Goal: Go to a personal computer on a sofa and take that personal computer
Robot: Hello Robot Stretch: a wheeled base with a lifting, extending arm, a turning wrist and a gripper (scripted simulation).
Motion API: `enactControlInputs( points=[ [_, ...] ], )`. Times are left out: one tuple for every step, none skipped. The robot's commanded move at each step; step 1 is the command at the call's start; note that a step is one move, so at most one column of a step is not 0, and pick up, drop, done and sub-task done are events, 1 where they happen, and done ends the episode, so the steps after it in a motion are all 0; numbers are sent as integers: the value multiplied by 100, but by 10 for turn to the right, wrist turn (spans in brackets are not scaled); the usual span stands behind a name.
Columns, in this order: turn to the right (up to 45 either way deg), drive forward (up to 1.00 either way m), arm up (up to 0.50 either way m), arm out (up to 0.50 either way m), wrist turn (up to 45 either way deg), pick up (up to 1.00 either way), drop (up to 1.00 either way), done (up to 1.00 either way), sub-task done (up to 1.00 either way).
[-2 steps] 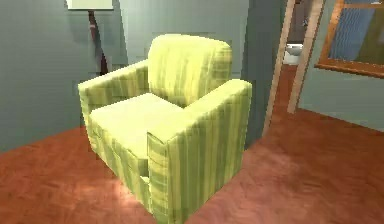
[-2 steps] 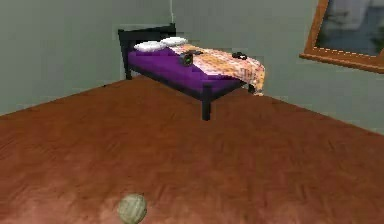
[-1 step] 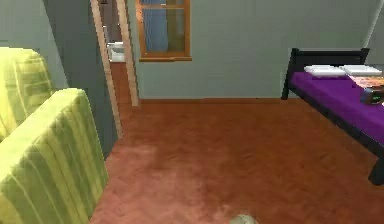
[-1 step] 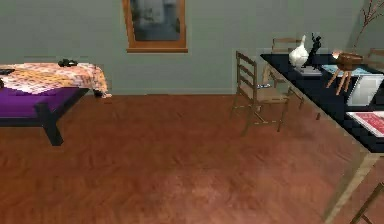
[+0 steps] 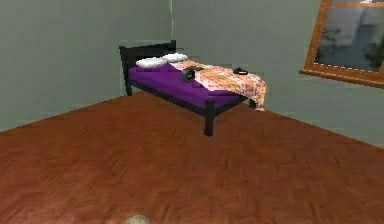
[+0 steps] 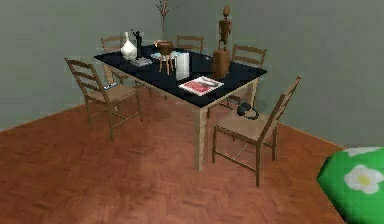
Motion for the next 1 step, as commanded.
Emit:
enactControlInputs(
  points=[
    [60, 0, 0, 0, 0, 0, 0, 0, 0]
  ],
)
